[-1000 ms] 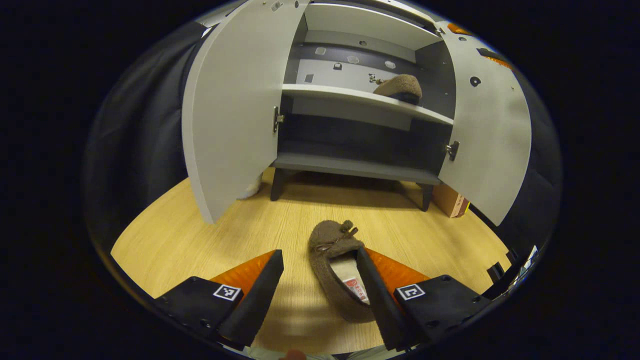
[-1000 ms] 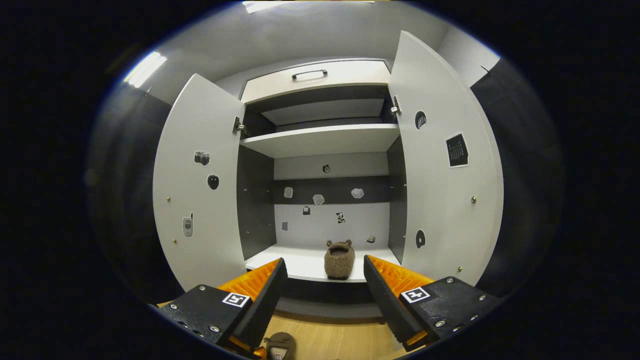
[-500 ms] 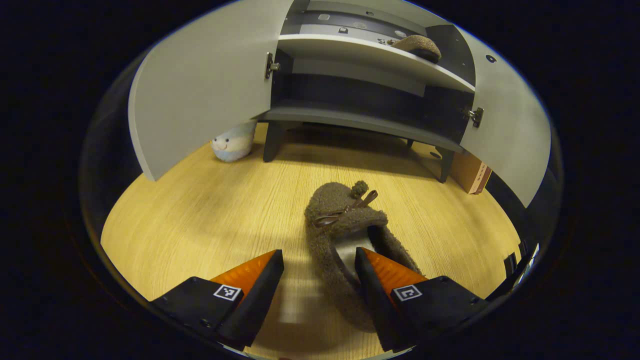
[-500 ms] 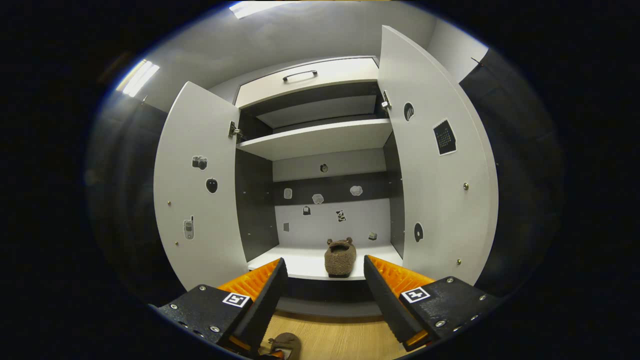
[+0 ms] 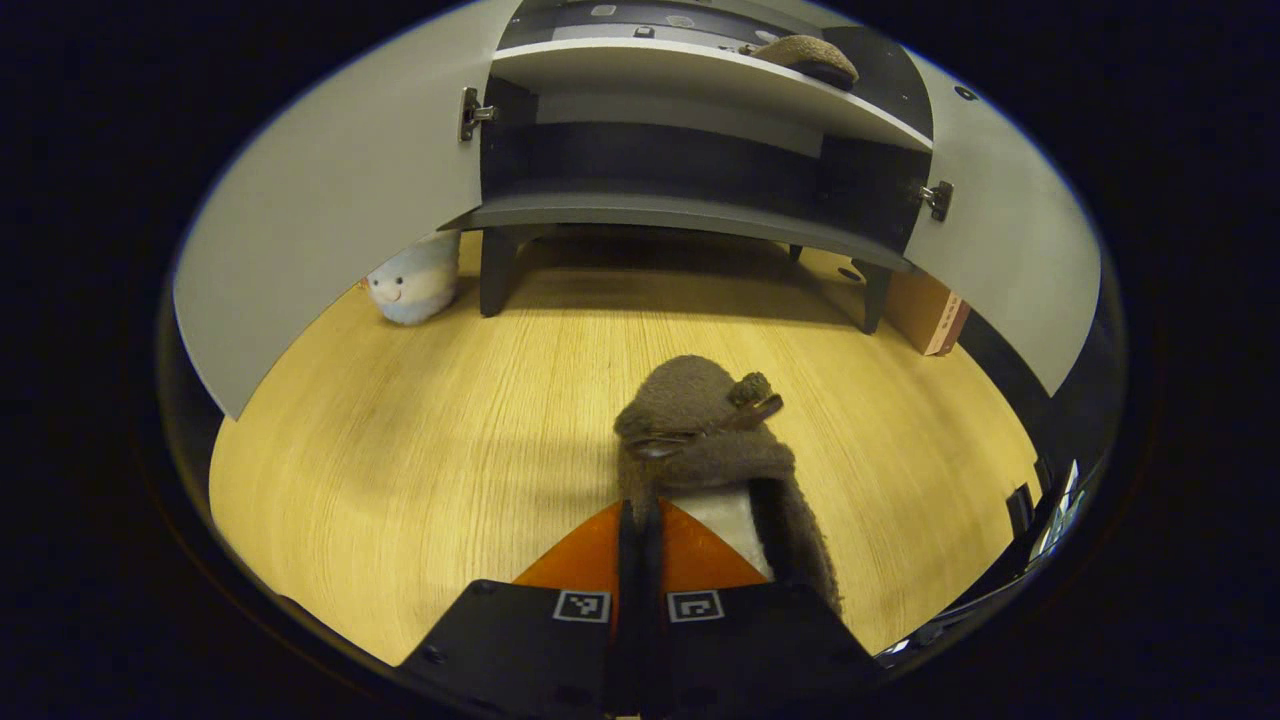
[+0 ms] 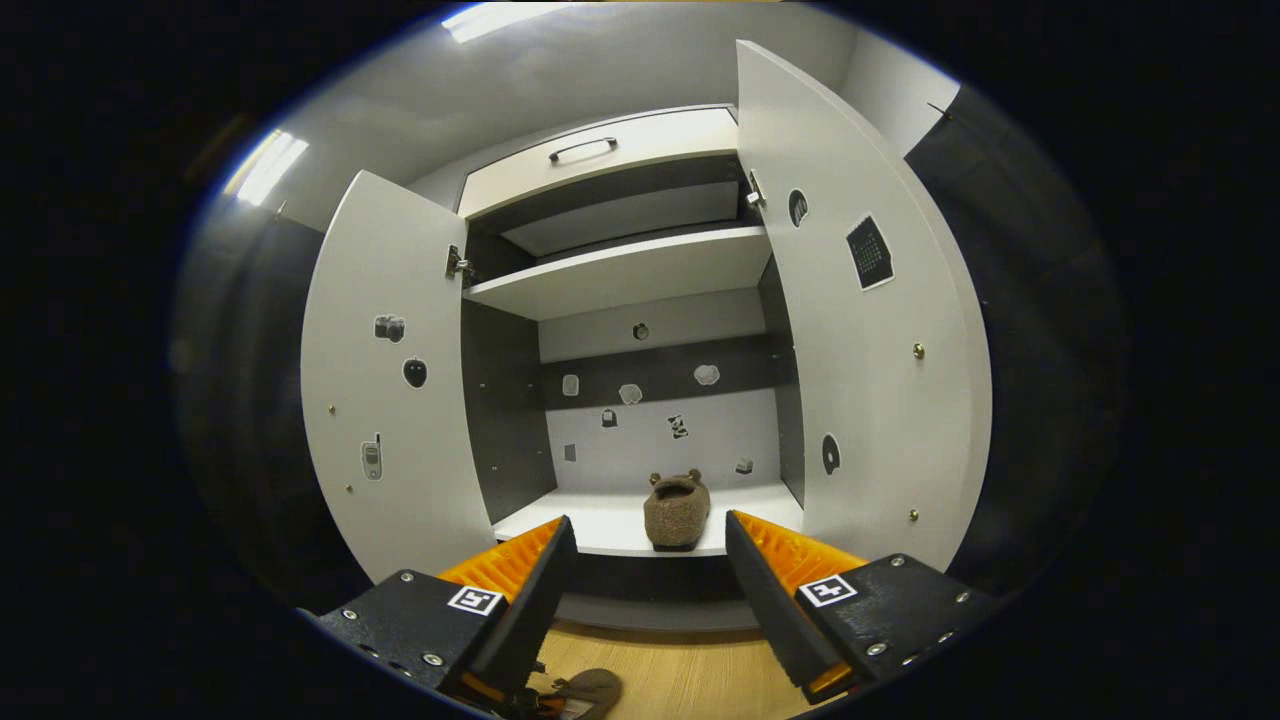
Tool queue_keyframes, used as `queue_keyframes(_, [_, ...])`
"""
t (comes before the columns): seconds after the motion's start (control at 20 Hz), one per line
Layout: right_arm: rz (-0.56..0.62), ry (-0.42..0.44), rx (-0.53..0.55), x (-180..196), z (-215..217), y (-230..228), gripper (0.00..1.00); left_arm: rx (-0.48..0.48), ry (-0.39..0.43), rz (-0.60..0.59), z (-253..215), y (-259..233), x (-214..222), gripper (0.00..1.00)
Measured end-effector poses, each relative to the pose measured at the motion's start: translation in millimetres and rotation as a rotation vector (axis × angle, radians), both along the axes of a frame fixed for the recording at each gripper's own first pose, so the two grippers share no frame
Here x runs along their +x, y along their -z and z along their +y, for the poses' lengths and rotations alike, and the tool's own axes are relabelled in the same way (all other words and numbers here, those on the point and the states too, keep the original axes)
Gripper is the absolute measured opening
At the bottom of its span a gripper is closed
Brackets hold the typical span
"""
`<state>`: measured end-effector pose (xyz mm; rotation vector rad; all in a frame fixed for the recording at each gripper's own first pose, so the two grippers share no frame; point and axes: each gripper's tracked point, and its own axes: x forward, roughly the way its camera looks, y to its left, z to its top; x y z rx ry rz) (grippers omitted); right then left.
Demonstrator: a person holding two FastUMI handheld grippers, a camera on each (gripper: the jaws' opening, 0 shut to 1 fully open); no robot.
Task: Grab one shoe with the right hand and put it into the shoe cabinet, grab the other shoe with the left hand and put it into the shoe cabinet; then close the right door with the right hand and the left door with the left hand.
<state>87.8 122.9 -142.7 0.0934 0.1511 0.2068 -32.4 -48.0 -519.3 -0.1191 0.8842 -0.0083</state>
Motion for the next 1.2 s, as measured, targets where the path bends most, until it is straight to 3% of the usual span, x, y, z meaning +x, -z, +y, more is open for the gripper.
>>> queue_keyframes(0.2, [-0.014,0.018,0.003,-1.0,-7.9,-7.5,0.91,0.071,0.027,-0.096,-6.9,-73.0,20.6,0.07])
queue_keyframes(0.5, [-0.023,0.024,0.005,-4.5,-11.4,-21.4,0.91,0.060,0.017,-0.227,5.0,-178.9,55.6,0.06])
queue_keyframes(0.8, [-0.040,0.035,0.009,-9.0,-11.1,-35.8,0.91,-0.019,-0.019,-0.336,16.1,-245.9,82.4,0.07])
queue_keyframes(1.2, [-0.050,0.013,0.018,-7.4,1.9,-51.2,0.91,-0.026,-0.075,-0.467,37.0,-354.0,147.4,0.06])
